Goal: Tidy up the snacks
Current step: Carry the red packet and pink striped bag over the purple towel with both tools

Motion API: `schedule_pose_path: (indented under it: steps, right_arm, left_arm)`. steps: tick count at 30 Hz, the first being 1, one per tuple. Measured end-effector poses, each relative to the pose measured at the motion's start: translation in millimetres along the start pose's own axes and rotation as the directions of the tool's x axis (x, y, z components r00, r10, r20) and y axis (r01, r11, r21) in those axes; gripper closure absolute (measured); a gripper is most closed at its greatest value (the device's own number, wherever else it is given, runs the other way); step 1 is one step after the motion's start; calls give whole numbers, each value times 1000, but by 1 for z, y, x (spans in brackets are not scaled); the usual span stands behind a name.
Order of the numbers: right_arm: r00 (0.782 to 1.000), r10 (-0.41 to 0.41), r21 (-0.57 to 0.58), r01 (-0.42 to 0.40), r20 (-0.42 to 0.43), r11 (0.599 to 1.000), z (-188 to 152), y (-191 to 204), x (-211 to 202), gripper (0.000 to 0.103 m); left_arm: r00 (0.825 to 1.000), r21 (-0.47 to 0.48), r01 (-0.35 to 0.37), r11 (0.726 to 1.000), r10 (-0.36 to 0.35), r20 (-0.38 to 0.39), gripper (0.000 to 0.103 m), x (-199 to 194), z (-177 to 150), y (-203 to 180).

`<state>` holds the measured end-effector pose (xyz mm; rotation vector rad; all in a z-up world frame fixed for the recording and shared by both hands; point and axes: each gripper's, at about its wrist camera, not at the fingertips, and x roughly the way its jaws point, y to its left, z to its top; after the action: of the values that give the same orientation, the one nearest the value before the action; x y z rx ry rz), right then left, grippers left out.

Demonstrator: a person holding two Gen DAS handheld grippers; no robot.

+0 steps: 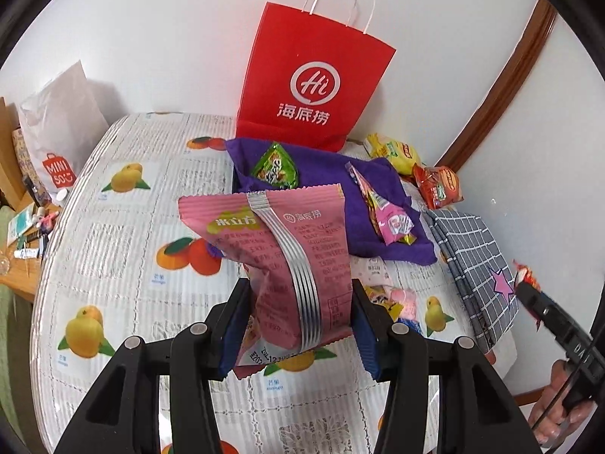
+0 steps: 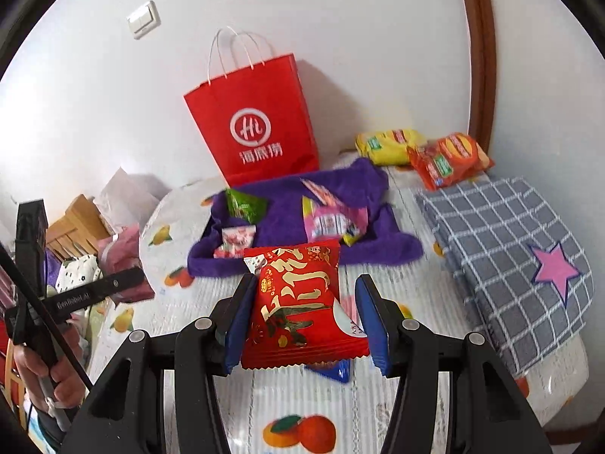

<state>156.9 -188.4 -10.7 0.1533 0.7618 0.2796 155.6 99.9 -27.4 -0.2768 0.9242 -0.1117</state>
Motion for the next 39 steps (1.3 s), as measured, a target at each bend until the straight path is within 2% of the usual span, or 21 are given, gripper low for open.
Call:
schedule_pose_path:
  steps: [8, 19, 29, 37, 39]
  right_arm:
    - [999, 13, -50, -12, 31, 999, 46, 15, 12, 50]
    - [999, 50, -68, -49, 4, 996, 98, 27, 70, 50]
    - [1000, 12, -78, -14, -21, 997, 141, 16, 127, 50]
    - [991, 80, 22, -78, -107, 997, 157, -12, 176, 50]
    - [991, 70, 23, -68, -112, 997, 157, -17, 185, 50]
  left_arm:
    - [999, 26, -13, 1000, 13, 34, 55, 0, 31, -10]
    - [999, 22, -11, 1000, 10, 34, 55, 34, 84, -22]
    - [1000, 3, -6, 1000, 6, 7, 55, 82, 126, -25]
    - [999, 1, -33, 999, 33, -15, 55, 119, 142, -15]
    - [999, -16, -28, 999, 28, -21, 55, 126, 141, -8]
